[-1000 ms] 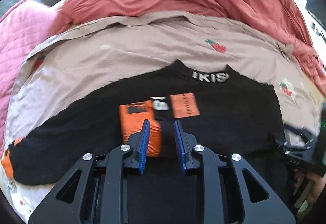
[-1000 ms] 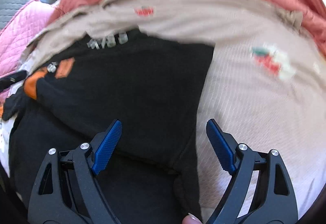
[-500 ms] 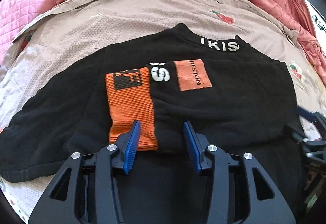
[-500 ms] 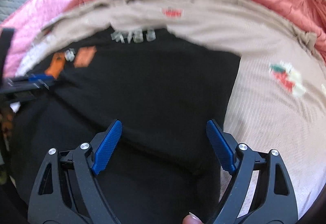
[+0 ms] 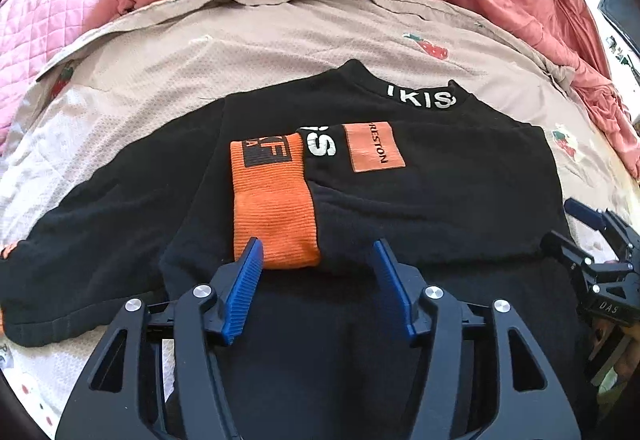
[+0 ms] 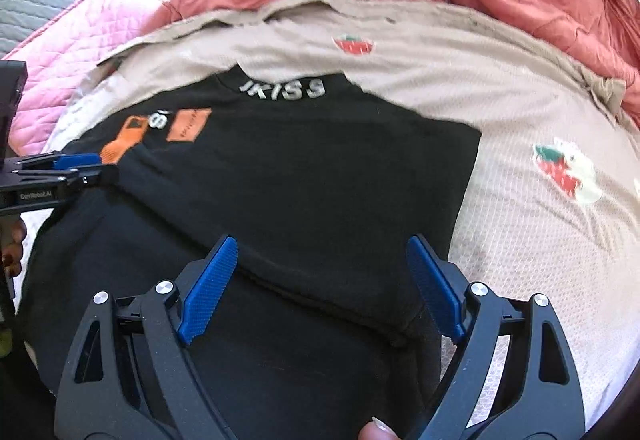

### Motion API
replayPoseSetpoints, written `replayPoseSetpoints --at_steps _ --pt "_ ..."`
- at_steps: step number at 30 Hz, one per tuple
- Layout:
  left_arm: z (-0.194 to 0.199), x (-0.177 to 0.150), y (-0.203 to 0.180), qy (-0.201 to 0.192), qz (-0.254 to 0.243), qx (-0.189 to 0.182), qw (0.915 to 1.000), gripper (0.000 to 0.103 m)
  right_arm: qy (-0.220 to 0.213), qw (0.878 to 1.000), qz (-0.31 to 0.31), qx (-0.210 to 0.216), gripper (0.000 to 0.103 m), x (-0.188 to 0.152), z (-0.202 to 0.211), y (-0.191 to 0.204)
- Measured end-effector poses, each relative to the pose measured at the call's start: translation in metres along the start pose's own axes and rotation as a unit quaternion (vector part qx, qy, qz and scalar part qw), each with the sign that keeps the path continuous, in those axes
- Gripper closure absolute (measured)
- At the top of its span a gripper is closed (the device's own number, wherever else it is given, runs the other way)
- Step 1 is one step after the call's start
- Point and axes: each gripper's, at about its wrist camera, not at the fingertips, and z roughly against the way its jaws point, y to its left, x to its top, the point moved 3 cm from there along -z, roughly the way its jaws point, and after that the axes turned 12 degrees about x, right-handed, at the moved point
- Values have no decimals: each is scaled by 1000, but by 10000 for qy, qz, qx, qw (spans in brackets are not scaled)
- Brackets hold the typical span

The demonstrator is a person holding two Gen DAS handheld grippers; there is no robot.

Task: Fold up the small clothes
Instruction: 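Move the left tool to the orange cuff of the other sleeve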

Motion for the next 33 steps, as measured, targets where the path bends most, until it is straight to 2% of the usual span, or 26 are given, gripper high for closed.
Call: replayPoseSetpoints --at_steps 2,5,7,9,14,18,22,28,33 --pt "6 -1 1 -60 -29 42 10000 46 -104 9999 42 -5 18 2 4 3" --pt "13 -3 2 -118 -44 86 9999 30 -243 9997 80 -28 13 3 11 7" --pt "20 -4 3 -148 -57 79 9998 29 -320 9994 106 -100 11 4 14 8" --pt "27 -5 5 -220 -88 149 9996 16 -412 9989 144 -175 10 5 19 9" --pt "49 -8 16 -480 -33 192 9987 8 -663 9964 231 -472 9 5 32 18" --pt "60 -12 29 -596 148 125 9980 8 -784 9943 396 -603 9 7 39 37" --pt "70 -17 46 -728 208 232 9969 8 -841 9929 568 -627 9 8 43 58" --pt "79 -23 78 -816 507 200 9952 5 -782 9952 552 -212 9 10 40 100" --pt "84 -26 108 -868 783 354 9925 5 -675 9937 892 -58 9 12 34 141"
